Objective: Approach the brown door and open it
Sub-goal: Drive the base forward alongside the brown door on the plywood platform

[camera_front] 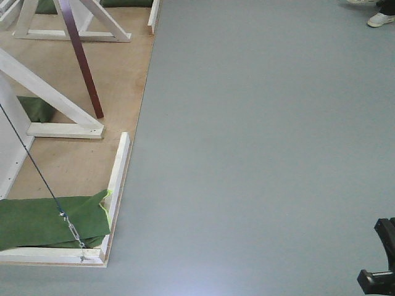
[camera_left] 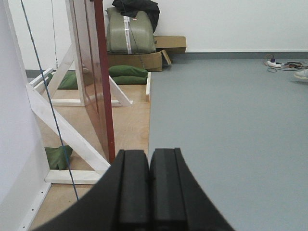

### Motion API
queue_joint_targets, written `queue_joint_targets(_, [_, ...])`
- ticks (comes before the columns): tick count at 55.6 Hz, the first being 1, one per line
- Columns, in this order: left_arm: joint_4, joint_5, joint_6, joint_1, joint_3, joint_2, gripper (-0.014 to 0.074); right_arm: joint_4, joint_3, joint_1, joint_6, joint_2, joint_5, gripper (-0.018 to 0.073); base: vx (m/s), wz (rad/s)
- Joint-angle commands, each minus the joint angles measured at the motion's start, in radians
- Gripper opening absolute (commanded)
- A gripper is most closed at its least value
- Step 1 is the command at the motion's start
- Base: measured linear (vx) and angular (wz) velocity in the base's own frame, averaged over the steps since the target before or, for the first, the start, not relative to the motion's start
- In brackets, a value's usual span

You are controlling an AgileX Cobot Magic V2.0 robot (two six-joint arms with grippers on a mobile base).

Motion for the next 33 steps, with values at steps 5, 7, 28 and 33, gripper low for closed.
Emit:
queue_joint_targets(5, [0.000,-0.080,-0.007,-0.001,-0.023,-0.014,-0.0006,-0.003,0.003,0.001,-0.008,-0.006,-0.077,0.0000,0.00,0.00])
queue_joint_targets(7, [0.000,-0.080,-0.007,-0.001,-0.023,-0.014,-0.0006,-0.003,0.003,0.001,-0.008,-0.006,-0.077,0.0000,0.00,0.00])
queue_joint_targets(28, [0.000,-0.080,-0.007,-0.001,-0.023,-0.014,-0.0006,-0.003,0.003,0.001,-0.008,-0.006,-0.077,0.0000,0.00,0.00])
queue_joint_targets(33, [0.000,-0.080,-0.007,-0.001,-0.023,-0.014,-0.0006,-0.003,0.003,0.001,-0.008,-0.006,-0.077,0.0000,0.00,0.00])
